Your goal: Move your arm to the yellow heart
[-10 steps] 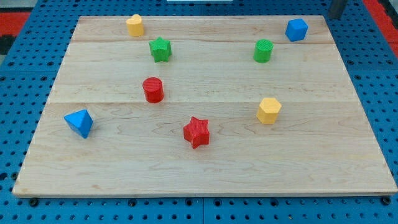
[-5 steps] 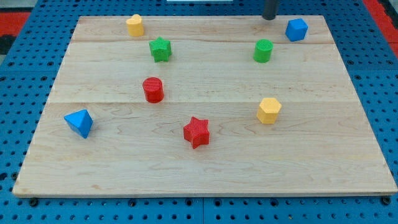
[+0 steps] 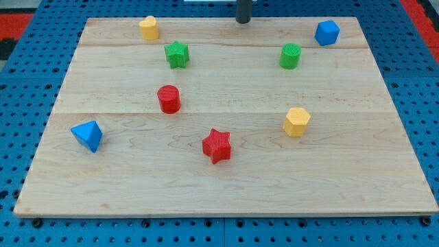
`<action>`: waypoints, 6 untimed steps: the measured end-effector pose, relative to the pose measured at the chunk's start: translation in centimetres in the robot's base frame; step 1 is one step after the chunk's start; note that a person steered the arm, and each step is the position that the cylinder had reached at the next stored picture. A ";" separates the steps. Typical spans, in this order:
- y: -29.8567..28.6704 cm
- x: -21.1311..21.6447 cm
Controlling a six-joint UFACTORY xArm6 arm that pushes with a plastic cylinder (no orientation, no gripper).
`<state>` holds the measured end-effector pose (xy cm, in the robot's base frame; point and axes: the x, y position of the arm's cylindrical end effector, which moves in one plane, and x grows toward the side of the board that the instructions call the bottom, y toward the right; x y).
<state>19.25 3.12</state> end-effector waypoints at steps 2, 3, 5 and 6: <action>-8.1 0.0; -11.7 0.0; -14.4 0.0; -15.5 0.0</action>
